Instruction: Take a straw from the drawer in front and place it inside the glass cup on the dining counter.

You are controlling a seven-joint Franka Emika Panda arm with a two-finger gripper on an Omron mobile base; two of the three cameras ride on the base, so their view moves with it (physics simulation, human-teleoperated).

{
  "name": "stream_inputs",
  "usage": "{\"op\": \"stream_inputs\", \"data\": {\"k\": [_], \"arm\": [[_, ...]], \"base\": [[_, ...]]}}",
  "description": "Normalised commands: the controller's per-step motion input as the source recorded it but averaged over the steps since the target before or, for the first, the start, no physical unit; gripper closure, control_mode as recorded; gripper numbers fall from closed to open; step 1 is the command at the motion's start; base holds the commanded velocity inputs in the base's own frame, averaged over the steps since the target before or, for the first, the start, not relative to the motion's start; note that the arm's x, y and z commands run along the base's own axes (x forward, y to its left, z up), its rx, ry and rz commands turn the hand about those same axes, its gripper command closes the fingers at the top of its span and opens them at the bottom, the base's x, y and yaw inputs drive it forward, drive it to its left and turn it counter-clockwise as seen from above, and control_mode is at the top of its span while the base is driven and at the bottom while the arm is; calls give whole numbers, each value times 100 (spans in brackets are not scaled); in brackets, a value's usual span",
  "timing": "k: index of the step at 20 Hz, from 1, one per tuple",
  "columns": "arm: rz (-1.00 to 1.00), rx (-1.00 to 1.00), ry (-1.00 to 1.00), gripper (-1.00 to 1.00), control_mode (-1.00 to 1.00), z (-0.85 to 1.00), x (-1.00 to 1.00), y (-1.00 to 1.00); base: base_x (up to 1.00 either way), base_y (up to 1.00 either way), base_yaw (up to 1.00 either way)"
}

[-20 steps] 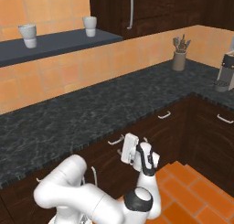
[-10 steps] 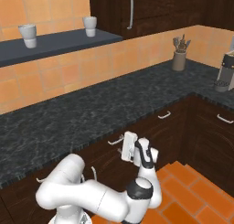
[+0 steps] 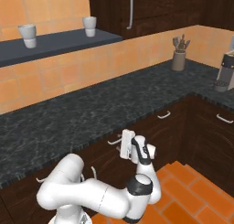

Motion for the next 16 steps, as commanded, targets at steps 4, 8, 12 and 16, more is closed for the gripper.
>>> {"op": "stream_inputs", "data": {"k": [4,8,12,16], "arm": [[0,0,0,100,-100,-31,27,26],[0,0,4,100,-100,-29,9,17],[0,0,3,100,-100,-18,-9,5],[0,0,0,100,-100,-3,-24,0]], "base": [[0,0,0],[0,0,0],[0,0,0],[0,0,0]]}}
